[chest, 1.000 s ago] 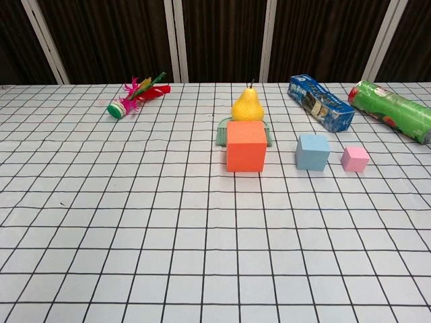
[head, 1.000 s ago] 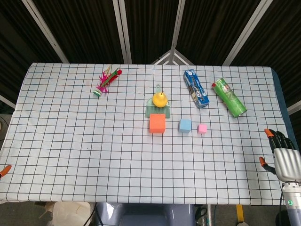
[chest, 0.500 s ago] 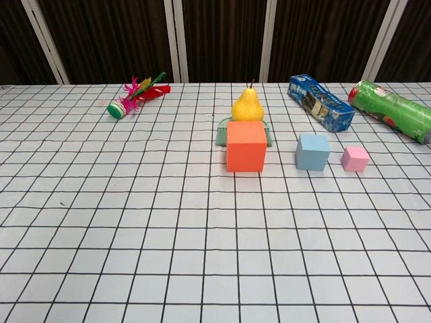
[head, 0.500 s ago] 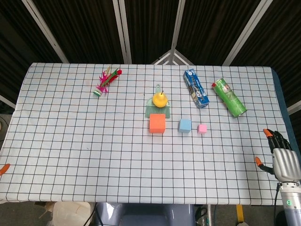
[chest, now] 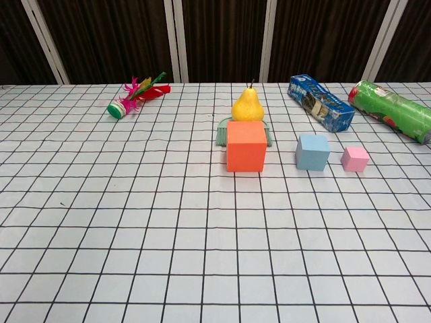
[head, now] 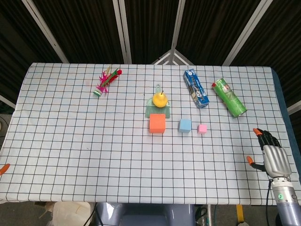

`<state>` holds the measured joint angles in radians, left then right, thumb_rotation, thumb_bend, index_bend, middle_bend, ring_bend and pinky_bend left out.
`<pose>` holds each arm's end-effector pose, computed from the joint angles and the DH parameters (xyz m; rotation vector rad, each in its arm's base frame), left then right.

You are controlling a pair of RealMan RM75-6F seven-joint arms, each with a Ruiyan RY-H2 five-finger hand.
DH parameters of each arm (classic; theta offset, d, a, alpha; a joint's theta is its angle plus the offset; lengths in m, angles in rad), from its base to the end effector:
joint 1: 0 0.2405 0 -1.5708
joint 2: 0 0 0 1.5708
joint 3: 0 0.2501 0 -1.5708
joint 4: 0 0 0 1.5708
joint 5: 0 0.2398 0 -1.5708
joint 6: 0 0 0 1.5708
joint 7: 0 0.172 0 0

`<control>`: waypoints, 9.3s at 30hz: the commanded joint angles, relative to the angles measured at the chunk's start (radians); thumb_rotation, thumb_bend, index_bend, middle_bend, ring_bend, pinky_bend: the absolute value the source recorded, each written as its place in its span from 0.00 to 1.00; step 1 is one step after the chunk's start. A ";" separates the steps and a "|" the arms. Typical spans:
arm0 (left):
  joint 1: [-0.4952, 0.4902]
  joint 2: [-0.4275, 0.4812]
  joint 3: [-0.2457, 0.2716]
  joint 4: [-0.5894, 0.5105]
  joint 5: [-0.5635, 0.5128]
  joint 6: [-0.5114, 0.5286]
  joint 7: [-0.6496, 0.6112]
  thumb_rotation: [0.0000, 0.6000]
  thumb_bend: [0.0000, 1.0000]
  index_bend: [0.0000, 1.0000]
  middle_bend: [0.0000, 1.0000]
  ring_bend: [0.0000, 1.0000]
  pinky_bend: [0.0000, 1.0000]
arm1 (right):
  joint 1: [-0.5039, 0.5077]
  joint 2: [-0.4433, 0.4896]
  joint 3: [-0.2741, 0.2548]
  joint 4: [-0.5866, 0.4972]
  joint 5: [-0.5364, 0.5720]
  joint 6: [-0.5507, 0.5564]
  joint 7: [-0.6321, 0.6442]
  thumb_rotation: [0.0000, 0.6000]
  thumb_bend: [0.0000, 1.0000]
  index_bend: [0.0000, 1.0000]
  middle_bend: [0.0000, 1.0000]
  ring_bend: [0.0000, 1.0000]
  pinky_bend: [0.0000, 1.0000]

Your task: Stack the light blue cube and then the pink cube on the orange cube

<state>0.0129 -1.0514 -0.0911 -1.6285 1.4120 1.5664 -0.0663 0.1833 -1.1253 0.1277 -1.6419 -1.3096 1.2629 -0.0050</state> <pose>-0.3429 0.1867 0.1757 -1.1816 -0.9014 -0.8818 -0.3206 -0.2573 0.1124 1.3504 -1.0750 0.8458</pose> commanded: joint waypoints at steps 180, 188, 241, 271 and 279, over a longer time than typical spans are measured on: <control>0.015 0.018 0.005 0.005 -0.008 -0.003 -0.041 1.00 0.16 0.11 0.00 0.00 0.00 | 0.845 -0.433 0.308 0.076 1.065 -0.123 -0.939 1.00 0.48 0.46 0.06 0.00 0.09; 0.016 0.021 0.003 0.012 -0.010 -0.005 -0.053 1.00 0.16 0.11 0.00 0.00 0.00 | 0.892 -0.442 0.331 0.082 1.154 -0.096 -0.965 1.00 0.49 0.46 0.06 0.00 0.09; 0.026 0.040 0.009 0.036 0.016 0.011 -0.146 1.00 0.16 0.11 0.00 0.00 0.00 | 0.993 -0.538 0.354 0.046 1.206 0.015 -0.906 1.00 0.52 0.49 0.06 0.02 0.09; 0.023 0.043 0.005 0.041 0.006 0.001 -0.154 1.00 0.16 0.11 0.00 0.00 0.00 | 1.020 -0.582 0.366 0.118 1.227 -0.022 -0.930 1.00 0.52 0.50 0.06 0.02 0.09; 0.023 0.044 0.004 0.042 0.002 -0.002 -0.154 1.00 0.16 0.11 0.00 0.00 0.00 | 1.024 -0.593 0.371 0.137 1.224 -0.035 -0.924 1.00 0.52 0.50 0.06 0.02 0.09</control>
<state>0.0358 -1.0078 -0.0872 -1.5867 1.4138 1.5642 -0.2203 1.2069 -1.7182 0.4987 -1.5048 -0.0856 1.2285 -0.9295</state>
